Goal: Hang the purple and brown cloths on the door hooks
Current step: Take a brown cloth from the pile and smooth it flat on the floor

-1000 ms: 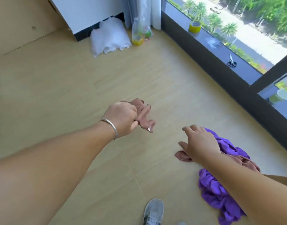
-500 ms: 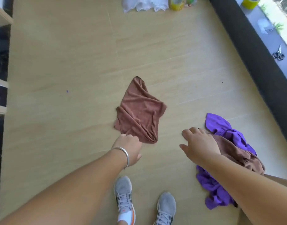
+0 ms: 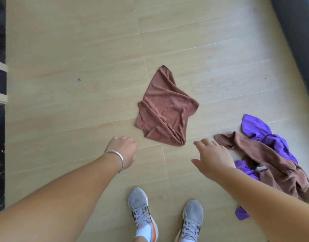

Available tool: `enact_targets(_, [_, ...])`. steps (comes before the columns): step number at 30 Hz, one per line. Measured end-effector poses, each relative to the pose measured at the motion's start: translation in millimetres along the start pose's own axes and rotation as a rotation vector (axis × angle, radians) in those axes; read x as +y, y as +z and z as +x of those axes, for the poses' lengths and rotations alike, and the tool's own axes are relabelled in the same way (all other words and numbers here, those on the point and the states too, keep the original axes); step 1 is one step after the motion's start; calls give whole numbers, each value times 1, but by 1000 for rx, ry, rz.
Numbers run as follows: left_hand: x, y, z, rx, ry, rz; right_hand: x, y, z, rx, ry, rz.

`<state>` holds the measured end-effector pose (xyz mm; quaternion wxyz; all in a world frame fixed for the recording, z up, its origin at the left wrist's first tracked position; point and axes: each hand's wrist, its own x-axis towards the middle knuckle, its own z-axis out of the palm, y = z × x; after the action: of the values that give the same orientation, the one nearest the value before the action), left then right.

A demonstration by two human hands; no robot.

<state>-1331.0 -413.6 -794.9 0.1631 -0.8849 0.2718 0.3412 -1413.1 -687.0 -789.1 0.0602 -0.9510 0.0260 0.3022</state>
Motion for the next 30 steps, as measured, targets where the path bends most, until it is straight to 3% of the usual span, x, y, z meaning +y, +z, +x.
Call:
enact_targets(8, [-57,45,82,127,14,-1,-60,38,86,18,-71,30])
enact_targets(22, [-98,166,333,286,9,108,-76,211,310,119,-418,-191])
enact_targets(30, [-102,177,408,405,104,155,-76,251,337,133,-530,-248])
